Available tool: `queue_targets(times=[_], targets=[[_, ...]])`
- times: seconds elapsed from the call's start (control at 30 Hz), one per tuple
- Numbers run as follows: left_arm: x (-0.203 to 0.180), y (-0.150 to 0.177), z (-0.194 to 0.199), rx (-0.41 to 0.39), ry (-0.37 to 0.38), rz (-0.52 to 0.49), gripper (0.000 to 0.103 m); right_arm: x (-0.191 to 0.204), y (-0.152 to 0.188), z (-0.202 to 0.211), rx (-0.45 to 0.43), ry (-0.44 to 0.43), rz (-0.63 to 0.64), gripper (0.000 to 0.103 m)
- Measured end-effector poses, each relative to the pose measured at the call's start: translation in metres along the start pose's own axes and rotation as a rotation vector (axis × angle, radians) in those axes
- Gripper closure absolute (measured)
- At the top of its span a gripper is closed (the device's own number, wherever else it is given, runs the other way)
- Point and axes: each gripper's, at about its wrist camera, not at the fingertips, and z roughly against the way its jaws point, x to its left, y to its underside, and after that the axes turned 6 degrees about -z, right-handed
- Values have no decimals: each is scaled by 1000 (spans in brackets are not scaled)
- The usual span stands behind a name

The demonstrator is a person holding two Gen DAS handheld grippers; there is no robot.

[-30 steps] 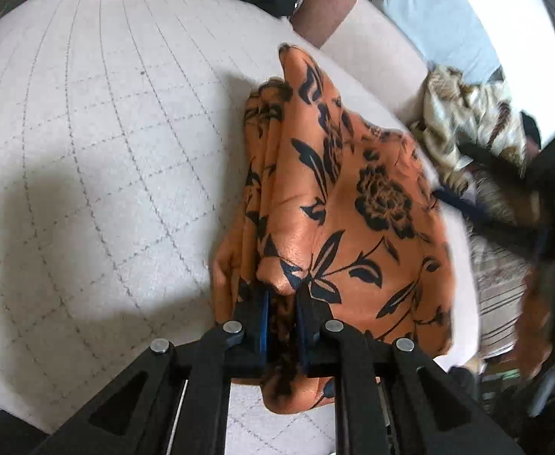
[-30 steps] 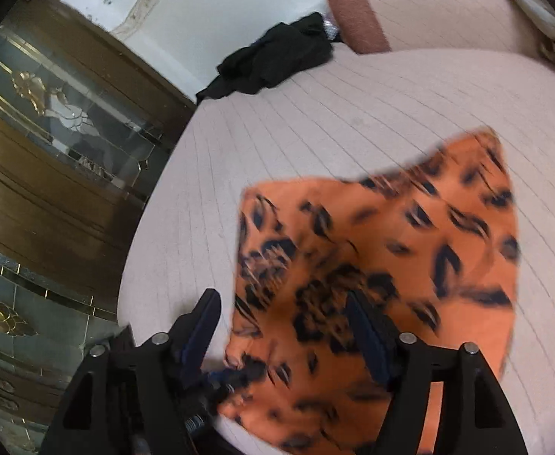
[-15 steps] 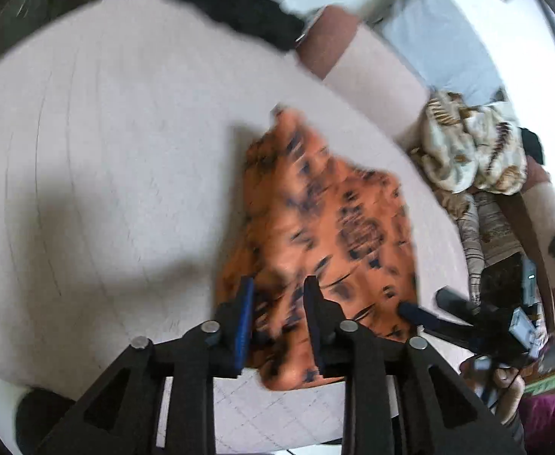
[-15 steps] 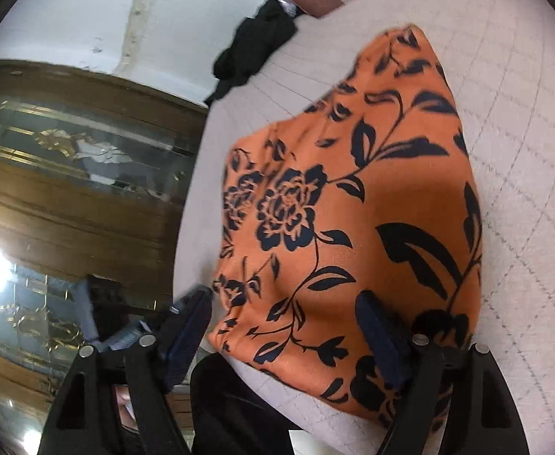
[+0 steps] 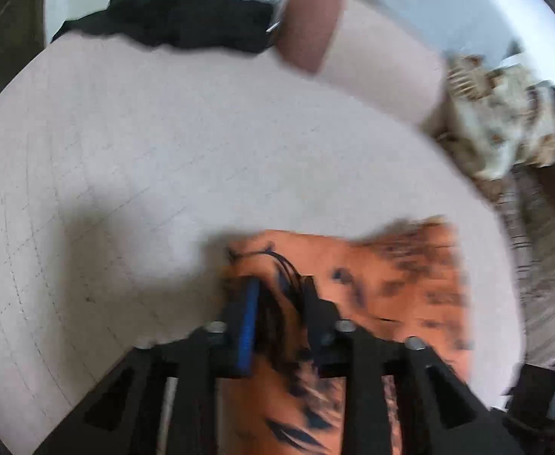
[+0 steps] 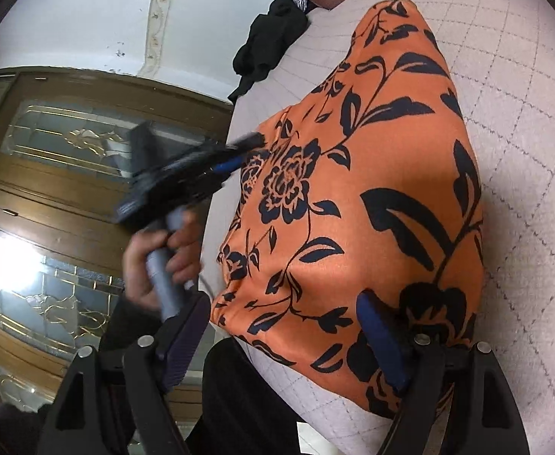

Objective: Fold small clothes

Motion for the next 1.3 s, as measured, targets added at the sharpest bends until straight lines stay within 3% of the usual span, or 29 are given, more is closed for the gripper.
queue_targets(times=[0.13, 0.2, 0.3, 0.33, 0.4, 0.47, 0.53, 0.6, 0.7, 0.77, 0.8, 0.83, 0.87, 0.93, 1.0, 1.03, 1.07, 1.1, 1.13, 1.2, 1.3], targets=[[7, 1, 0, -28, 7, 1, 80, 0, 0, -1, 7, -12, -4, 21], [2, 0, 17, -73, -33, 8, 81, 3, -1, -2, 9, 1, -6, 21], [-23, 15, 63, -159, 26, -27, 80, 12, 0, 3, -4, 22, 4, 21], [-34, 23, 76, -179, 38, -58, 78, 19, 1, 9, -19, 25, 25, 21], [-63, 48, 105, -223, 68, -133, 58, 28, 6, 25, -68, 27, 60, 21], [-82, 69, 116, -237, 62, -181, 54, 29, 10, 46, -129, 37, 76, 20], [-89, 91, 116, -232, 85, -186, 54, 16, 10, 65, -191, 80, 32, 14], [-91, 104, 95, -198, 20, -191, 53, -8, 8, 68, -194, 101, -67, 14], [-81, 114, 56, -89, -56, -169, 55, -30, 7, 56, -139, 78, -169, 14], [-79, 120, 50, -112, -70, -178, 55, -34, 7, 33, -54, 75, -194, 16], [-80, 120, 51, -109, -82, -179, 55, -34, 8, 27, -45, 94, -196, 25], [-80, 119, 51, -108, -96, -185, 54, -31, 9, 19, -32, 112, -180, 52], [-80, 119, 51, -105, -101, -187, 54, -27, 10, 19, -34, 141, -166, 68], [-77, 118, 50, -100, -89, -172, 55, -18, 14, 25, -62, 160, -138, 75], [-76, 117, 50, -100, -86, -178, 54, -14, 18, 31, -90, 205, -110, 76], [-79, 116, 47, -97, -85, -180, 54, -22, 20, 27, -77, 252, -109, 71], [-81, 116, 45, -95, -89, -180, 54, -37, 21, 21, -52, 251, -143, 70], [-80, 117, 48, -98, -96, -182, 54, -41, 21, 24, -61, 212, -163, 62], [-80, 117, 50, -100, -98, -181, 54, -39, 19, 28, -58, 178, -175, 37], [-78, 116, 49, -102, -82, -164, 55, -23, 14, 46, -111, 128, -126, 12], [-78, 116, 49, -101, -87, -167, 55, -16, -7, 64, -192, 109, -94, 11]])
